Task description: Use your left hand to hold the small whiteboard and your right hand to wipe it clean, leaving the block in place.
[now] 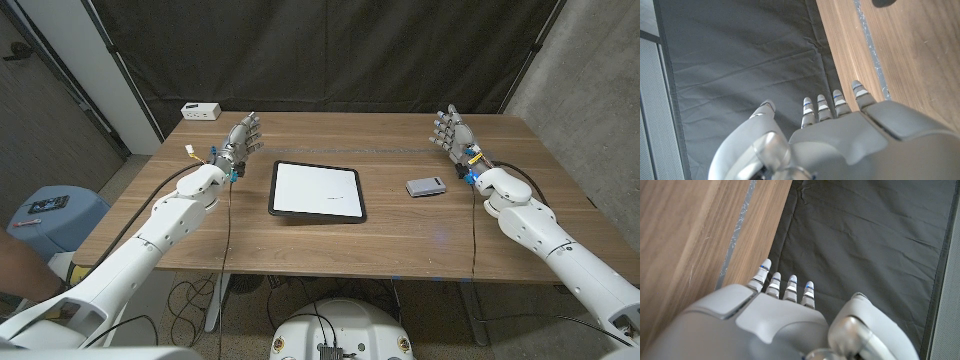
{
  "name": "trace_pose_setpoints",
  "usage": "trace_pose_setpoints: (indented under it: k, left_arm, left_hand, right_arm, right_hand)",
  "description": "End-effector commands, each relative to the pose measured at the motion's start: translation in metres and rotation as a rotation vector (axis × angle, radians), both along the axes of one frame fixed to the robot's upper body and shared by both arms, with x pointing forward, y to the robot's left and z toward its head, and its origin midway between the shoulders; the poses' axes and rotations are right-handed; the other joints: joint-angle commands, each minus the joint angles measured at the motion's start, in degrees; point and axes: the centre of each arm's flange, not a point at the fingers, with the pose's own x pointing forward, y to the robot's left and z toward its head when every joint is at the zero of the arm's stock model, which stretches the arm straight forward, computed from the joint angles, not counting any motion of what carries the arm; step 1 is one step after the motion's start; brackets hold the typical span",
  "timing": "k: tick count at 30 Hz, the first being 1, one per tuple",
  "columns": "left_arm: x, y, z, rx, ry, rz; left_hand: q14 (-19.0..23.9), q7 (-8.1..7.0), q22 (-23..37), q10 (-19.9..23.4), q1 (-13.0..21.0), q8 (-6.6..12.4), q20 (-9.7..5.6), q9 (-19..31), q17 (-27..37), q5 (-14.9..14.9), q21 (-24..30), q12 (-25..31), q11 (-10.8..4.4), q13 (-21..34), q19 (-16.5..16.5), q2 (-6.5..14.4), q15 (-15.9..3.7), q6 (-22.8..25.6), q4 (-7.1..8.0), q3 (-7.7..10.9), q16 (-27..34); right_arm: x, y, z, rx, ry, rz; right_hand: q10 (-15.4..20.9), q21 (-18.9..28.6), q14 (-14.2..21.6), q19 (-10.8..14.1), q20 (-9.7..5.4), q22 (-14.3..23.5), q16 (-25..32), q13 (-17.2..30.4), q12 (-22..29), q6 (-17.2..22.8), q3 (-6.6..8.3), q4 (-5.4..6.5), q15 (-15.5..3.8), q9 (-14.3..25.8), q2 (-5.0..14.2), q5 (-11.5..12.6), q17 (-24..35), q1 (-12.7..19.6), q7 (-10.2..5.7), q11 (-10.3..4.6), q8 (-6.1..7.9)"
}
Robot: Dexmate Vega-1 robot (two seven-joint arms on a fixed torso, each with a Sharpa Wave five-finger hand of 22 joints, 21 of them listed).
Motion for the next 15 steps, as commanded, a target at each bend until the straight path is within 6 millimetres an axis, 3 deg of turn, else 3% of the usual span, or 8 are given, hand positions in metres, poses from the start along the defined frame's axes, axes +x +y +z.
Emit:
trace_pose_setpoints:
  k: [1,15]
  left_arm:
    - [0.008,-0.004,-0.006,-0.037,-0.012,-0.010]
    - [0.010,-0.013,-0.029,-0.080,0.006,-0.018]
  left_hand:
    - [-0.7,-0.03,0.1,-0.3,-0.4,-0.21,0.22,0.0,0.2,0.5,0.4,0.2,-0.21,0.2,-0.3,-0.1,0.04,-0.6,0.53,0.04,0.0]
    - [-0.7,-0.47,0.1,-0.1,-1.2,0.22,-0.74,-0.1,0.1,0.6,0.8,0.5,-0.42,0.2,0.2,0.0,-0.09,-0.4,0.87,0.05,0.1]
  right_arm:
    - [0.006,0.011,-0.007,0.045,-0.008,-0.002]
    - [0.006,0.010,-0.022,0.060,0.015,-0.044]
  right_hand:
    - [-0.3,-0.4,-0.1,-0.4,0.40,0.2,-0.2,0.0,-0.1,-0.3,0.08,0.17,0.31,0.1,0.17,0.5,0.0,-0.3,-0.09,0.00,0.06]
    - [1.1,-1.0,1.5,1.5,-1.03,0.2,-0.4,-0.2,0.5,1.0,0.40,-0.10,-1.57,0.1,0.57,0.6,0.0,-0.3,0.05,-0.60,0.61]
